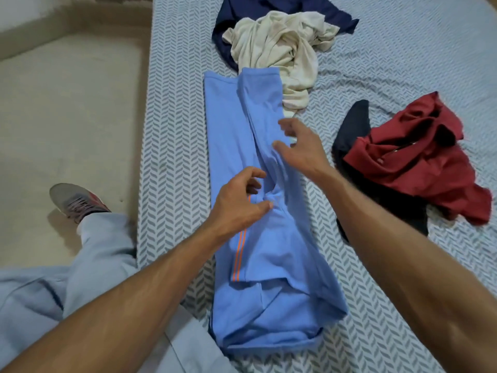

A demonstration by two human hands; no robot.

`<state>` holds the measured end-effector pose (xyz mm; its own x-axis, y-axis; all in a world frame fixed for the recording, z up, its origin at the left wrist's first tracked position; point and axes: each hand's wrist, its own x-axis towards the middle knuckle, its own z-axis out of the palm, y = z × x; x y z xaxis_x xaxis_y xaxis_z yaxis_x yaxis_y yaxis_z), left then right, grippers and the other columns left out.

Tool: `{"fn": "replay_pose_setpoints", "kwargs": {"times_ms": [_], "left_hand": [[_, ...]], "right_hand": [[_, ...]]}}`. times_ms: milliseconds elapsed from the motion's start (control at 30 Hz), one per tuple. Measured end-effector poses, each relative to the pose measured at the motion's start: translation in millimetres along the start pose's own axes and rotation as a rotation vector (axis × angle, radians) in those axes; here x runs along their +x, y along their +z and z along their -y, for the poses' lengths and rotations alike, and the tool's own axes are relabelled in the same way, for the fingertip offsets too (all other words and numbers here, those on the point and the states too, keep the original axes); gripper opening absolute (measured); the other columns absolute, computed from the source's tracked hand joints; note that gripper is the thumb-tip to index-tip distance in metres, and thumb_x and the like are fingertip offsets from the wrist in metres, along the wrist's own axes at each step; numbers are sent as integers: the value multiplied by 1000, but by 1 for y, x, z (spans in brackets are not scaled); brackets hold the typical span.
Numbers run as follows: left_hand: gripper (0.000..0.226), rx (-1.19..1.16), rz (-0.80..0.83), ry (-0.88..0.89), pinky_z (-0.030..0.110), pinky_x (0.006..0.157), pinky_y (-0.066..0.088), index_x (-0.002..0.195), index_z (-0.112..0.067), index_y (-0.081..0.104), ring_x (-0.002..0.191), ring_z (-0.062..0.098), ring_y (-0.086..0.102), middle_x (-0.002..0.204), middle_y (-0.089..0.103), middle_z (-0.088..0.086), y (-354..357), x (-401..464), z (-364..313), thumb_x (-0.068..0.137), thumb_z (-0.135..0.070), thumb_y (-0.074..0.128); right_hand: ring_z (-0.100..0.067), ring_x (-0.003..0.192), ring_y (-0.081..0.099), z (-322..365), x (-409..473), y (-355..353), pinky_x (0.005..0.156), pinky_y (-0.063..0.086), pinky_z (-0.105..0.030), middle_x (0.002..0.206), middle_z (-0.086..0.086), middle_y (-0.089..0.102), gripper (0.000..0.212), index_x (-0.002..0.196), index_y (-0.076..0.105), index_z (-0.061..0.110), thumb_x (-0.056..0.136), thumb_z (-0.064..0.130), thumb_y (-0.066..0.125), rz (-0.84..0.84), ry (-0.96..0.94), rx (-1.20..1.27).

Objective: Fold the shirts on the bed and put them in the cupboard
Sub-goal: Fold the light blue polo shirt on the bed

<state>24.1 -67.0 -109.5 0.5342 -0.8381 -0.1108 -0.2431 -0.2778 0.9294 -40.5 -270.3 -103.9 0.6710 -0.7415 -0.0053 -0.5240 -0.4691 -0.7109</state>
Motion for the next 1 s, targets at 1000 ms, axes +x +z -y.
{"fn": "replay_pose_setpoints", "kwargs": {"times_ms": [1000], "left_hand": [[60,-109,-74,-488,23,41,39,129,-19,37,43,15,46,63,50,8,14,-111,-28,80,9,59]], "right_hand": [[-29,92,62,-55,-277,-18,71,58,-41,105,-6,63,45,127,55,16,83,10,48,95,-415,-299]]}}
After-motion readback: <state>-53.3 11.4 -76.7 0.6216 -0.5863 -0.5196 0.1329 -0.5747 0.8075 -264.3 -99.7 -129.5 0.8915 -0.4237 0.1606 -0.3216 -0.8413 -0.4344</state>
